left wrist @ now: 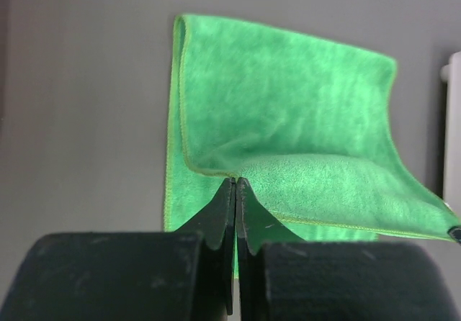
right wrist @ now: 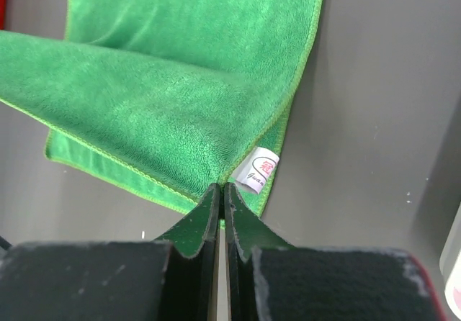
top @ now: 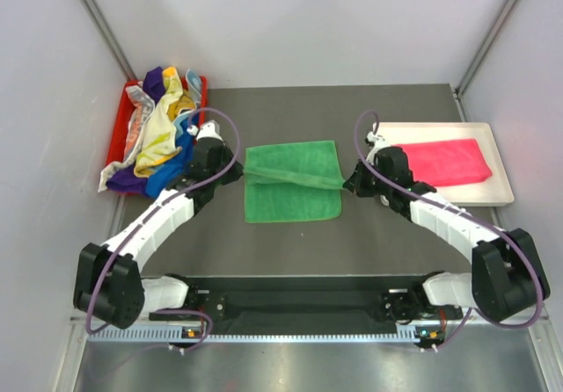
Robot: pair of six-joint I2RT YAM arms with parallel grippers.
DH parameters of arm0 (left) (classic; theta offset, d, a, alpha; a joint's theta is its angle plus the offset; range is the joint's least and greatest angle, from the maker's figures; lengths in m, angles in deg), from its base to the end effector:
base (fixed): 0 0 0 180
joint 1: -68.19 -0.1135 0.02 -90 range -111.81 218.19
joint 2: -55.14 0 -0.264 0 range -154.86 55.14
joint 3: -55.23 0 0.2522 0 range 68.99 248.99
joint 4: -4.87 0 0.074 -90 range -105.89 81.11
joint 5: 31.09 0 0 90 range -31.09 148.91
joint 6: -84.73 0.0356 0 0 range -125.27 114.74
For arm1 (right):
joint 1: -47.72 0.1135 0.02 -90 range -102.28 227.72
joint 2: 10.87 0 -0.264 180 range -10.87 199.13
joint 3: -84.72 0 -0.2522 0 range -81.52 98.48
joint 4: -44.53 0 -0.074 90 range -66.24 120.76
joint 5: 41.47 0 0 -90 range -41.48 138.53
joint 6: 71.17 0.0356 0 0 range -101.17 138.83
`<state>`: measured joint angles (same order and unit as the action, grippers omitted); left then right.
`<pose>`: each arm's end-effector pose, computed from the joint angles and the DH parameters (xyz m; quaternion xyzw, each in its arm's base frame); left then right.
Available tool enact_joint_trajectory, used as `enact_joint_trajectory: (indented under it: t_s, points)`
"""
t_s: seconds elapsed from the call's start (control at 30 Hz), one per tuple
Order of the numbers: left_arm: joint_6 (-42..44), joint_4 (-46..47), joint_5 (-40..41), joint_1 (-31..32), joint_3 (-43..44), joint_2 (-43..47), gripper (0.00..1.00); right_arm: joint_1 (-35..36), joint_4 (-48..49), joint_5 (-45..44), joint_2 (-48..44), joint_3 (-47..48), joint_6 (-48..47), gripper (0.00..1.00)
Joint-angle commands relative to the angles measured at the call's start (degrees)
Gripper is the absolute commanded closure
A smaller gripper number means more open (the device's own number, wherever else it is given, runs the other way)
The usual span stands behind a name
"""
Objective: Fold and stack the towels
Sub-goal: Fold the towel
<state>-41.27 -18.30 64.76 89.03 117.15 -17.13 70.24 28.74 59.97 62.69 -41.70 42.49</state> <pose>0.2620 -0.0958 0.2592 -0.1400 0.8690 -0.1854 0.4370 0.2473 0.1102 0.2169 -0.0366 0.8861 0.2595 0.3824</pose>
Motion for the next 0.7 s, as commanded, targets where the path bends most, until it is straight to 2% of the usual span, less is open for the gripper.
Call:
enact_joint_trajectory:
  t_s: [0.0, 0.43, 0.67]
  points:
    - [1.91, -1.93, 1.54, -0.01, 1.59, 3.98, 1.0, 0.94, -0.53, -0.11, -3.77, 0.45, 0.07, 1.0]
    - [-3.01, 3.77, -2.94, 0.17, -15.8, 4.95, 1.0, 4.9, 5.89, -0.81, -0.7, -9.31, 2.35, 1.0]
    - [-4.51, 6.07, -5.23, 0.96, -18.81, 3.02, 1.0, 5.86, 7.47, -1.33, 2.2, -10.9, 2.88, 1.0]
